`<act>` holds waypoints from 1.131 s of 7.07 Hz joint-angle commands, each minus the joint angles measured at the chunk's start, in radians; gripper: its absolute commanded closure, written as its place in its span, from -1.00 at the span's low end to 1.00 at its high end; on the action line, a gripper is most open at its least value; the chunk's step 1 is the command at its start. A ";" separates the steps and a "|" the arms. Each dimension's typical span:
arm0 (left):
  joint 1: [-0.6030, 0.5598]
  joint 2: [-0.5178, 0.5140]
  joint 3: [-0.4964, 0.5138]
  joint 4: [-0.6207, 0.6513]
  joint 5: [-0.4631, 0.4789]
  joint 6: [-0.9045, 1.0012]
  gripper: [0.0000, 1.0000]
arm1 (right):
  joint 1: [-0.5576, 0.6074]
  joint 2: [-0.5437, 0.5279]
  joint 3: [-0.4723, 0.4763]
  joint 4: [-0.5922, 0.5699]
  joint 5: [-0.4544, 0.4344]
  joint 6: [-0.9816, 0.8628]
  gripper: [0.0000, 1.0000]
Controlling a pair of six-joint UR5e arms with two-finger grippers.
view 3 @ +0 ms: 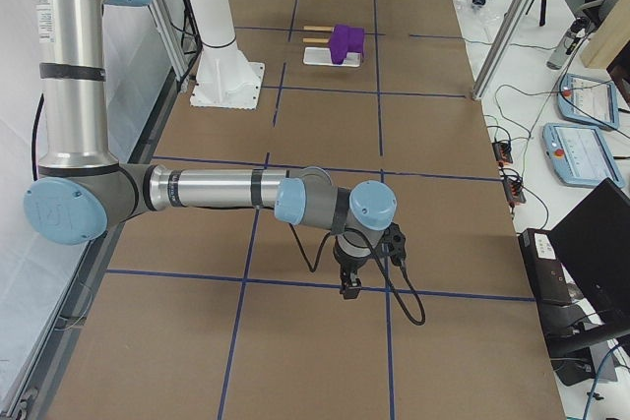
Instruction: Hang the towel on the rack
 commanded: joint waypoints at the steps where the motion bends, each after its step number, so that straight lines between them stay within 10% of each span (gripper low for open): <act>1: -0.028 0.001 -0.017 0.029 -0.007 0.002 -1.00 | 0.000 0.003 0.003 0.000 0.000 -0.001 -1.00; 8: -0.031 -0.010 -0.057 0.031 0.081 0.002 -1.00 | 0.002 -0.008 0.001 0.071 -0.003 0.026 -1.00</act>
